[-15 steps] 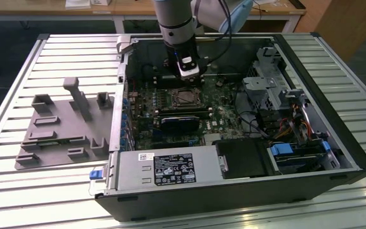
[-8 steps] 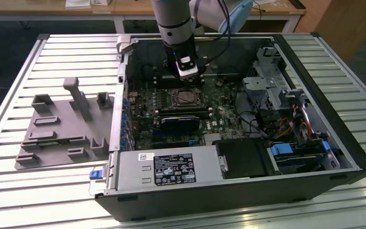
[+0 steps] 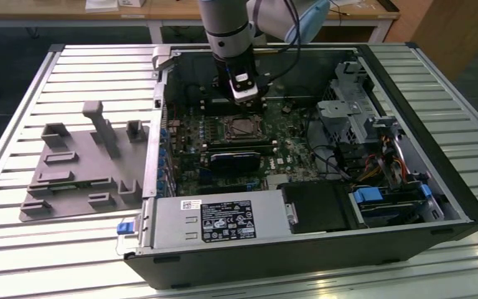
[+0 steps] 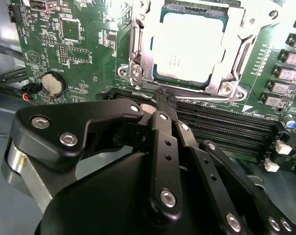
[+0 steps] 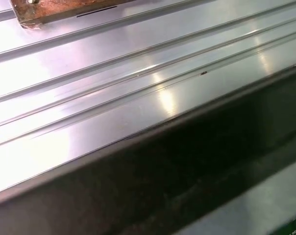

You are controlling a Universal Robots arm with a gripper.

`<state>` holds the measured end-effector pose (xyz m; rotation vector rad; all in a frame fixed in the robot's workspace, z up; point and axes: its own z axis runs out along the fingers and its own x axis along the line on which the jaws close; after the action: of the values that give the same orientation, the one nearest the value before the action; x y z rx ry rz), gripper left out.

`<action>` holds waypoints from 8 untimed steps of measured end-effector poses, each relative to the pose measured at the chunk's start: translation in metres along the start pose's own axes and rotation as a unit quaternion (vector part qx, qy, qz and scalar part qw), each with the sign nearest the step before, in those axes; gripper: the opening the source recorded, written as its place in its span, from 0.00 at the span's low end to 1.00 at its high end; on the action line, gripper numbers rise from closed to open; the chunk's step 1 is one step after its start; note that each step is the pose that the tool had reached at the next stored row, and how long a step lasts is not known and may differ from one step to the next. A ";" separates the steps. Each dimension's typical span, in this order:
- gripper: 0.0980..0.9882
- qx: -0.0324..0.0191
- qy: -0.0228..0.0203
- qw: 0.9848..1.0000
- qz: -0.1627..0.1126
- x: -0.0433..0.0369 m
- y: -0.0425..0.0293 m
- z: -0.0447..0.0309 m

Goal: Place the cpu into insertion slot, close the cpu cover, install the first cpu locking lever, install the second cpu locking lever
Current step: 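Install the first cpu locking lever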

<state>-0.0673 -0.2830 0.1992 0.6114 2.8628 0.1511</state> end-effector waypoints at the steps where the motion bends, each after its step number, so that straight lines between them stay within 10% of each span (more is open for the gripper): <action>1: 0.00 0.000 0.000 1.000 0.000 0.0002 0.0003 0.0001; 8: 0.00 0.003 -0.002 1.000 -0.001 0.0010 0.0002 0.0020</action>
<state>-0.0677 -0.2823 0.1971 0.6093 2.8599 0.1407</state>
